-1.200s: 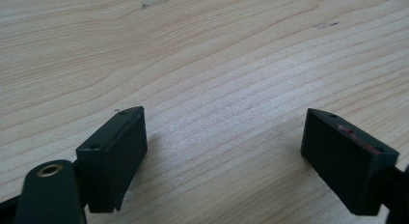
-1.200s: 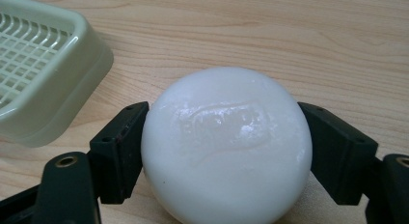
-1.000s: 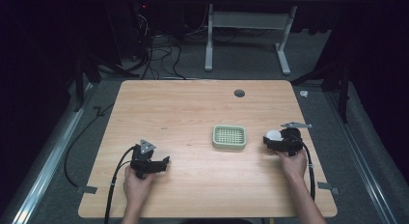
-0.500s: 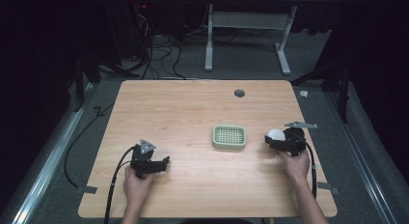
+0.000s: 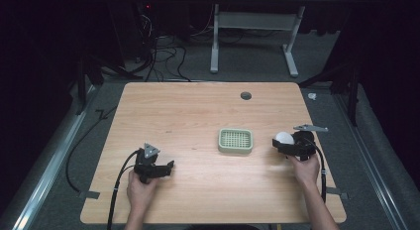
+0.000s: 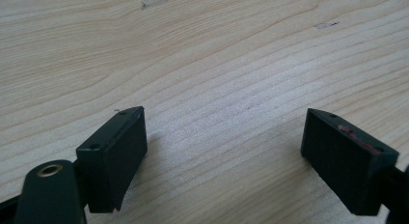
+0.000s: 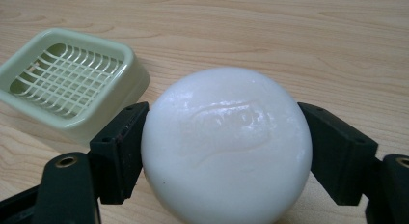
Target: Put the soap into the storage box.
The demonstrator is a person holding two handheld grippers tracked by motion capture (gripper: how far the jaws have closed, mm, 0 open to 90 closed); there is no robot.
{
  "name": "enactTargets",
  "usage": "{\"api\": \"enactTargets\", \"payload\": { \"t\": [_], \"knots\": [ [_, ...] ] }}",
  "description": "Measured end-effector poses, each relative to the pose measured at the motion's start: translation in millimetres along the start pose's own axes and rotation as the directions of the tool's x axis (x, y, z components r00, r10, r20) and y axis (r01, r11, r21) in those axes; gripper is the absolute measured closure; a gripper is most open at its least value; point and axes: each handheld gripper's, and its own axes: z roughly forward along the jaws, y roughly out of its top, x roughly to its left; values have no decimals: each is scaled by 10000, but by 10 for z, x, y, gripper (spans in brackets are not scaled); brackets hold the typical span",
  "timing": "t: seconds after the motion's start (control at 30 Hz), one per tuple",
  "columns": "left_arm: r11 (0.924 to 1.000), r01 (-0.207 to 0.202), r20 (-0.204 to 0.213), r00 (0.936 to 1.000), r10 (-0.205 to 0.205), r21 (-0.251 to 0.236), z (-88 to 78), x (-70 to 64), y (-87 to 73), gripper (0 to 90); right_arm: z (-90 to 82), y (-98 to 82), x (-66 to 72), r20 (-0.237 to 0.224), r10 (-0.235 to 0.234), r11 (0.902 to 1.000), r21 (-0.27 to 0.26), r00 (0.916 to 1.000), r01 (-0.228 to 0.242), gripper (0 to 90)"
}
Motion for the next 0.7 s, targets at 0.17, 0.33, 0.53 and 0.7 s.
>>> {"api": "enactTargets", "payload": {
  "t": [0.17,0.33,0.53,0.7],
  "knots": [
    [10000,4,3,10000,-4,1,0,0,0,169,-33,47,30,-70,-98,9999,-96,9999,97,236],
    [10000,6,5,10000,-6,1,0,1,0,169,-55,88,71,-150,-247,9996,-138,9996,245,235],
    [10000,4,3,10000,-4,0,0,0,0,169,-73,125,110,-311,-302,9994,-171,9991,297,235],
    [10000,5,2,10000,-5,-1,0,0,0,169,-84,158,135,-367,-401,9990,-189,9985,395,235]
  ]
}}
